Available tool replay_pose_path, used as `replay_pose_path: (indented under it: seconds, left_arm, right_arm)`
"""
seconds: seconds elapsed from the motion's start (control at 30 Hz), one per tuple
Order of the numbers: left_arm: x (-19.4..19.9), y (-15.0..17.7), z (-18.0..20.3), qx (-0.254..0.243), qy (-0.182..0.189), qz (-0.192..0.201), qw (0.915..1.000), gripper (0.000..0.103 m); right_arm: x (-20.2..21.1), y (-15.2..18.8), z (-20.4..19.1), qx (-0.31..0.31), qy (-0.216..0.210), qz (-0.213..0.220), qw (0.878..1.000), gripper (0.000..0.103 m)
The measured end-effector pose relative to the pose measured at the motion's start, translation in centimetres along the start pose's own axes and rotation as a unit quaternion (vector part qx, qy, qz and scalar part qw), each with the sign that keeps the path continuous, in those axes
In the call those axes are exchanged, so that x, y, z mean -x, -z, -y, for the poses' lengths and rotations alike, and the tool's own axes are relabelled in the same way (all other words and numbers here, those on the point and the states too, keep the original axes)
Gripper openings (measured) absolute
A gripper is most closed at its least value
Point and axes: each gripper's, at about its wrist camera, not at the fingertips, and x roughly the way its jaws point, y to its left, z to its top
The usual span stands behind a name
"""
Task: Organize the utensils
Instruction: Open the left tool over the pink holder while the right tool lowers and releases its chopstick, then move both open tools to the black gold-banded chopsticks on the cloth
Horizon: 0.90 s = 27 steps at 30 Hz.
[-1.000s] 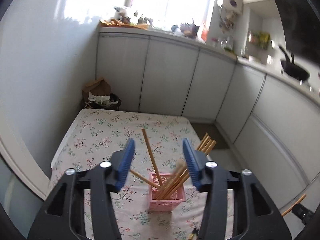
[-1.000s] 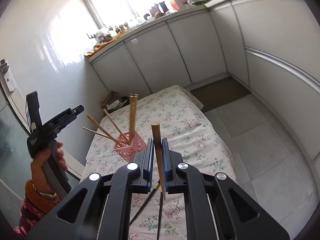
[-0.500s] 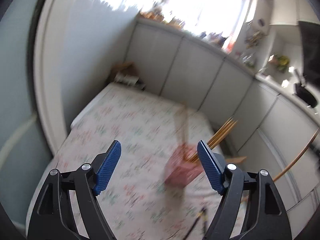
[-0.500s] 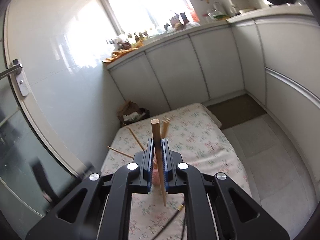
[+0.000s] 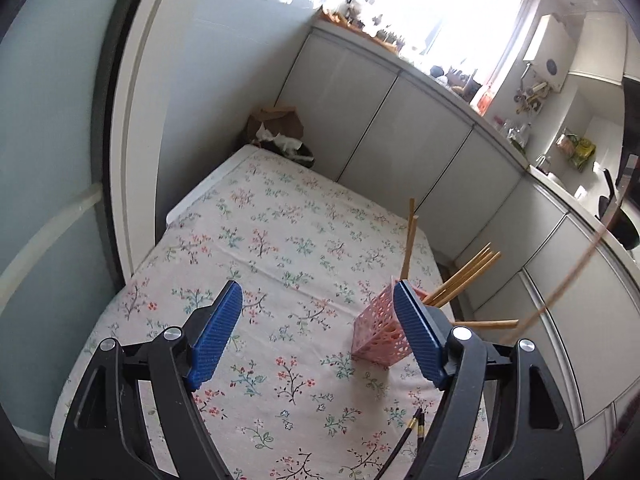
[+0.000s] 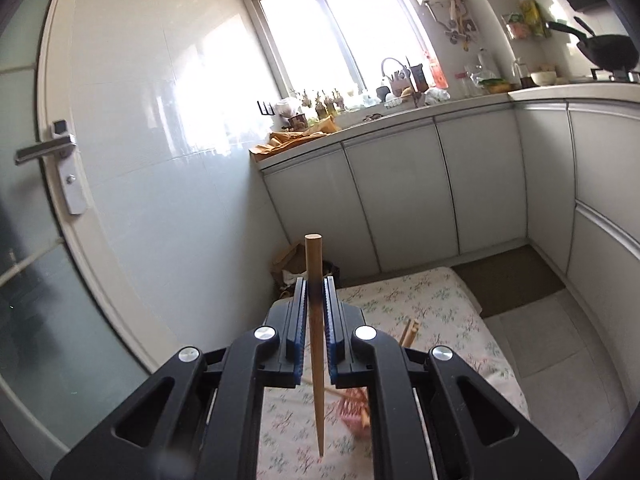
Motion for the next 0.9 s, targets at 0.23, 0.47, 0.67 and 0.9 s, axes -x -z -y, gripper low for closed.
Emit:
replay_pose_path:
  seconds: [0.23, 0.47, 0.67, 0.9]
  left_arm:
    - [0.5, -0.2, 0.3, -0.023, -0.009, 0.018, 0.9995, 0.074]
    - [0.2, -0.3, -0.2, -0.018, -0.013, 0.013, 0.9997, 0.074]
    - [0.6, 0.0, 0.4, -0.030, -0.017, 0.015, 0.9993, 0.074]
    - [1.0, 0.7, 2.5, -0.067, -0.019, 0.013, 0.9975, 0.078]
  right_arm:
    - [-6.3, 2.7, 0.5, 0.024, 0.028, -0.014, 0.999, 0.009]
    - [-8.9, 5.0, 1.4, 0.011, 0.037, -0.036, 0.999, 0.019]
    - [-6.2, 5.0, 1.5, 0.019, 0.048, -0.024, 0.998, 0.028]
    - [-2.6, 7.8, 3.0, 0.021, 0.095, -0.028, 0.995, 0.055]
